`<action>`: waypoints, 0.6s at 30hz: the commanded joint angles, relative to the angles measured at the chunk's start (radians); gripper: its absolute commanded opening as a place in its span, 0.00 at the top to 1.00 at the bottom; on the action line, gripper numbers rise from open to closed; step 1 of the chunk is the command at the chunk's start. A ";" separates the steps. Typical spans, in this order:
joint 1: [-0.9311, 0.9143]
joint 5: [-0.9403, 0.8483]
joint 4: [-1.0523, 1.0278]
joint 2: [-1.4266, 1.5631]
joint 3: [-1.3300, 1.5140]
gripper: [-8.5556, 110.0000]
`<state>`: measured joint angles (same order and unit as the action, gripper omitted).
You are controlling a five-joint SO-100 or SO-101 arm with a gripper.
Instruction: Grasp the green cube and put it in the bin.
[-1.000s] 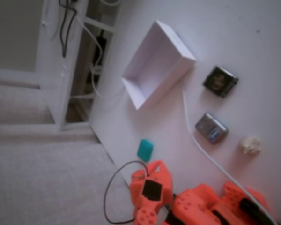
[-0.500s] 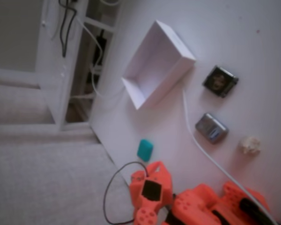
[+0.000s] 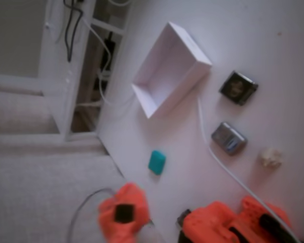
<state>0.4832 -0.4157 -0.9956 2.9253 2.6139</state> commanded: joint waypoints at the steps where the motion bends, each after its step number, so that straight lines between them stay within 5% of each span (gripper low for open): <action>1: 0.028 0.000 0.031 -0.132 -0.264 1.00; 18: -0.063 0.008 0.249 -0.442 -0.541 1.00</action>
<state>0.4464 -0.4157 -0.7701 2.5127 2.1322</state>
